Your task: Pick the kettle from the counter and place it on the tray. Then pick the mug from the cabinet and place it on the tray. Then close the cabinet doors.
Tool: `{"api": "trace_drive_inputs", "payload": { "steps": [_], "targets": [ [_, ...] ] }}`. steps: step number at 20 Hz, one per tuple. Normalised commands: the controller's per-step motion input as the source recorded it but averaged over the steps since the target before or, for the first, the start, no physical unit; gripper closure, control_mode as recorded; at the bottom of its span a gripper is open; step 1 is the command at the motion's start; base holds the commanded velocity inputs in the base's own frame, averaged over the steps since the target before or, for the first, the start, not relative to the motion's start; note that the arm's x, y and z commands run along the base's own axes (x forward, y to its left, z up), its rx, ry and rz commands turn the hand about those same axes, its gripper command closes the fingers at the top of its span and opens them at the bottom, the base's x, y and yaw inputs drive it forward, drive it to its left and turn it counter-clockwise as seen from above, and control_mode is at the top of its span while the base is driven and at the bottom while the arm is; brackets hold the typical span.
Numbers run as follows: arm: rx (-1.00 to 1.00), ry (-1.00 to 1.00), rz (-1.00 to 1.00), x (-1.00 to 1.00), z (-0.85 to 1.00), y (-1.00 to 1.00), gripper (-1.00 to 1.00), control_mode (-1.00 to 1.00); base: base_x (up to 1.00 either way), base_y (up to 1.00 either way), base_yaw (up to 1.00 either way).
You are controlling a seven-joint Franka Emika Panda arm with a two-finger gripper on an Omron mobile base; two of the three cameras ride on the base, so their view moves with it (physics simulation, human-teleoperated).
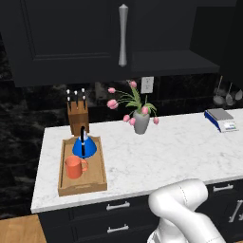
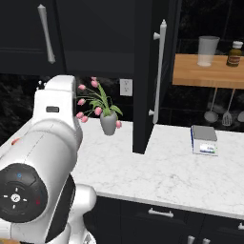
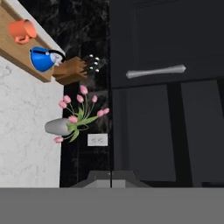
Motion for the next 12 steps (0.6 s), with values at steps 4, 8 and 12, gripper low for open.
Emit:
{"api": "trace_drive_inputs", "payload": {
  "steps": [4, 8, 12],
  "targets": [
    [0.0, 0.0, 0.0, -0.01, -0.06, -0.85, 1.0, -1.0, 0.0, 0.0, 0.0],
    [0.0, -0.02, 0.0, -0.08, -0.12, -0.98, 1.0, -1.0, 0.0, 0.0, 0.0],
    [0.0, -0.02, 0.0, -0.06, -0.16, -0.89, 1.0, -1.0, 0.0, 0.0, 0.0]
  ]
}}
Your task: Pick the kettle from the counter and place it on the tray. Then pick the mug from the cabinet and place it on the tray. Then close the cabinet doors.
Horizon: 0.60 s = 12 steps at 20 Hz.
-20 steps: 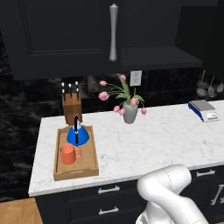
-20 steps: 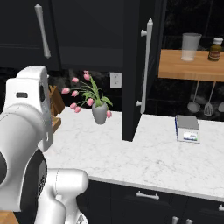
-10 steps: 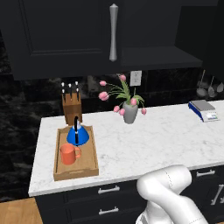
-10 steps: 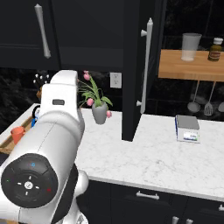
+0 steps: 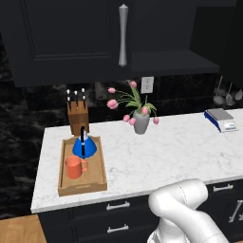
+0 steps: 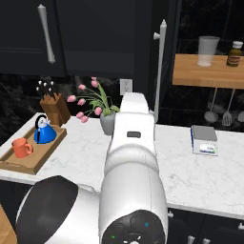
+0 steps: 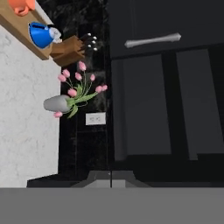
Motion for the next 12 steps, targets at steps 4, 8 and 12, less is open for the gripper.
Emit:
{"api": "trace_drive_inputs", "payload": {
  "steps": [4, 8, 12],
  "targets": [
    [0.0, 0.0, 0.0, 0.0, -0.22, -0.7, 1.0, -1.0, 0.0, 0.0, 0.0],
    [0.02, 0.0, 0.0, 0.07, -0.21, -0.56, 1.0, -1.0, 0.0, 0.0, 0.0],
    [0.0, 0.0, 0.0, 0.44, -0.3, -0.67, 1.0, -1.0, 0.0, 0.0, 0.0]
  ]
}}
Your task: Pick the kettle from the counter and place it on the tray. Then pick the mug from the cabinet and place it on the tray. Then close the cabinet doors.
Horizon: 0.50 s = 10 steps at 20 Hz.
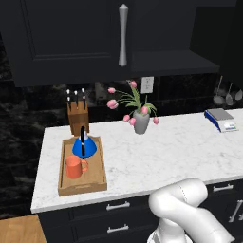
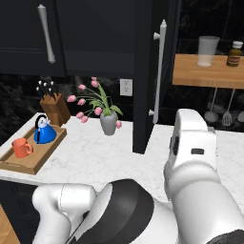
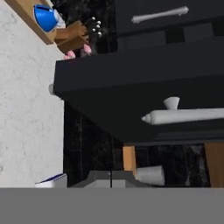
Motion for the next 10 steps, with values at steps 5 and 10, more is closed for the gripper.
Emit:
{"api": "trace_drive_inputs", "payload": {
  "steps": [5, 10],
  "targets": [
    [0.01, 0.0, 0.04, 0.83, -0.36, -0.57, 1.0, -1.0, 0.0, 0.0, 0.0],
    [0.0, 0.0, 0.1, 0.99, -0.28, -0.23, 1.0, -1.0, 0.0, 0.0, 0.0]
  ]
}}
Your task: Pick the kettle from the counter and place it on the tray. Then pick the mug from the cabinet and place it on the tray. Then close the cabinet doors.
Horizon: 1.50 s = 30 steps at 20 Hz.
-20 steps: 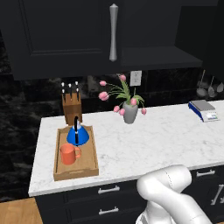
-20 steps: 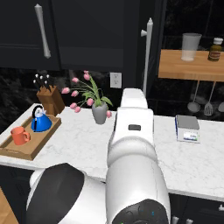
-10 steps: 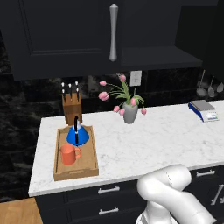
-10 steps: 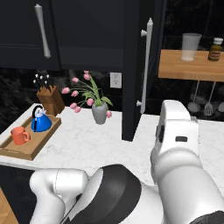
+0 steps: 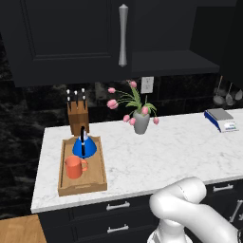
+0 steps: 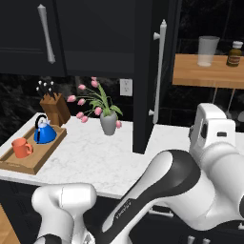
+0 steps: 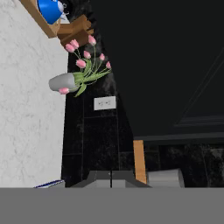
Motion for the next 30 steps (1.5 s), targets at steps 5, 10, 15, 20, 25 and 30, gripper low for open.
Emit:
{"api": "trace_drive_inputs", "payload": {
  "steps": [5, 10, 15, 20, 25, 30],
  "targets": [
    [0.04, 0.0, 0.12, 0.98, -0.06, -0.19, 1.0, -1.0, 0.0, 0.0, 0.0],
    [0.15, -0.03, 0.18, 0.55, 0.1, -0.1, 1.0, -1.0, 0.0, 0.0, 0.0],
    [0.12, -0.05, 0.13, 0.04, 0.31, 0.15, 1.0, -1.0, 0.0, 0.0, 0.0],
    [0.0, -0.09, 0.03, 0.0, 0.25, 0.92, 1.0, -1.0, 0.0, 0.0, 0.0],
    [-0.02, -0.15, 0.0, -0.01, 0.2, 1.0, 1.0, -1.0, 0.0, 0.0, 0.0],
    [-0.02, -0.21, 0.01, -0.06, 0.31, 1.0, 1.0, -1.0, 0.0, 0.0, 0.0]
  ]
}}
